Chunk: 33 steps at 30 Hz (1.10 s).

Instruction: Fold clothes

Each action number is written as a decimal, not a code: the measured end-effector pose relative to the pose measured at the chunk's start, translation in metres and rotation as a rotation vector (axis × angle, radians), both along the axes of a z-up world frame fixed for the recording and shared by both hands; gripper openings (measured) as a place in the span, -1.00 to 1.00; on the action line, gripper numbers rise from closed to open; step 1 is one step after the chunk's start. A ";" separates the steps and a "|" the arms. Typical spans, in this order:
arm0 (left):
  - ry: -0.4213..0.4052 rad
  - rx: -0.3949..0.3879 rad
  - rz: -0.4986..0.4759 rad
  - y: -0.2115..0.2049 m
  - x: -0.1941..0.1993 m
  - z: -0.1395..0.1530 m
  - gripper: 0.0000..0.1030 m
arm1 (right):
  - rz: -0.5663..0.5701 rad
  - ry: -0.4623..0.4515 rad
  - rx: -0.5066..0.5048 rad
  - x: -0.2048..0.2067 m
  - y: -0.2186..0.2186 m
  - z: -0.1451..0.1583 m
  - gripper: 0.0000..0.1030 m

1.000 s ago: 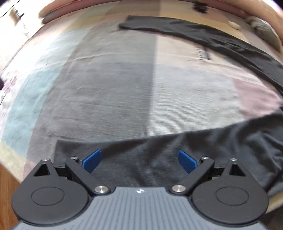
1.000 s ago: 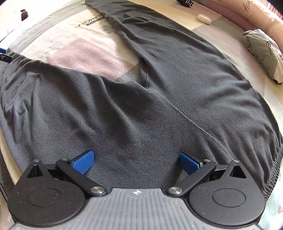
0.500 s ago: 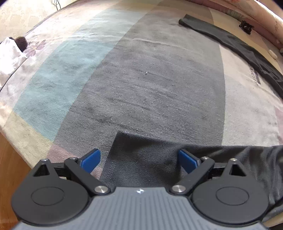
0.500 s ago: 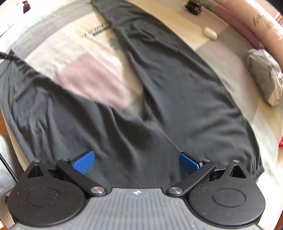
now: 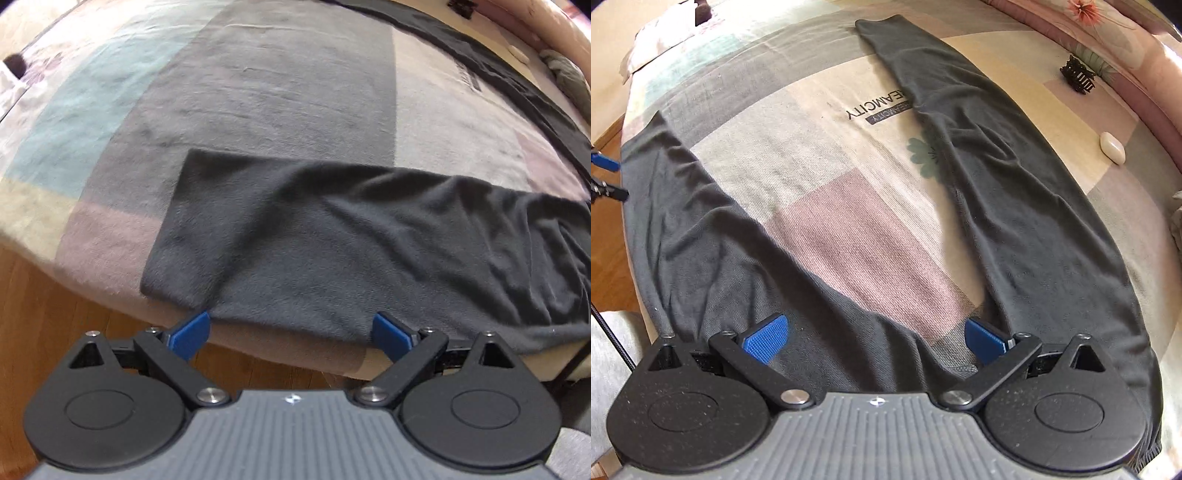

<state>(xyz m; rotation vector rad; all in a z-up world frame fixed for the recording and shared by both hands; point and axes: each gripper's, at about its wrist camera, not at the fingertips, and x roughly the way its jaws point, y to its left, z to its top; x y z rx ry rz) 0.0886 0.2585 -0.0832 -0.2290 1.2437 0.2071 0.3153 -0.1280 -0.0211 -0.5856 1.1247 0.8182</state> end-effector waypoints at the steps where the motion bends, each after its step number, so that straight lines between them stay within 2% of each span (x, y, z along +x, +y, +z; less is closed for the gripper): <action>1: -0.017 0.007 0.001 0.000 0.001 0.006 0.82 | -0.006 -0.001 0.000 -0.001 -0.001 -0.001 1.00; 5: -0.105 0.055 -0.131 -0.026 0.025 0.021 0.84 | -0.038 0.003 0.004 -0.003 0.001 -0.006 1.00; 8: -0.100 0.056 -0.244 -0.052 0.038 0.008 0.84 | -0.047 0.004 0.013 -0.006 -0.001 -0.008 1.00; 11: -0.052 0.078 -0.294 -0.069 0.029 -0.007 0.87 | -0.059 0.004 0.007 -0.011 -0.010 -0.009 1.00; 13: -0.041 0.093 -0.278 -0.071 0.018 -0.005 0.88 | -0.053 0.013 -0.003 -0.019 -0.017 -0.014 1.00; 15: 0.007 0.080 -0.248 -0.070 0.018 0.000 0.85 | -0.037 0.030 -0.007 -0.029 -0.022 -0.019 1.00; 18: -0.010 0.100 -0.272 -0.074 0.024 0.014 0.85 | -0.011 0.057 -0.014 -0.044 -0.028 -0.028 1.00; 21: -0.051 0.088 -0.346 -0.089 0.043 0.021 0.85 | 0.039 0.070 0.002 -0.063 -0.026 -0.034 1.00; 25: -0.060 0.056 -0.451 -0.118 0.058 0.014 0.85 | 0.104 0.050 -0.003 -0.084 -0.019 -0.044 1.00; 28: -0.001 0.047 -0.474 -0.130 0.051 -0.001 0.85 | 0.144 0.015 -0.059 -0.099 -0.025 -0.058 1.00; 30: 0.021 0.067 -0.480 -0.130 0.040 -0.004 0.86 | 0.152 -0.003 -0.038 -0.106 -0.036 -0.057 1.00; 33: 0.061 0.069 -0.491 -0.129 0.039 0.003 0.84 | 0.127 0.009 -0.058 -0.108 -0.042 -0.052 1.00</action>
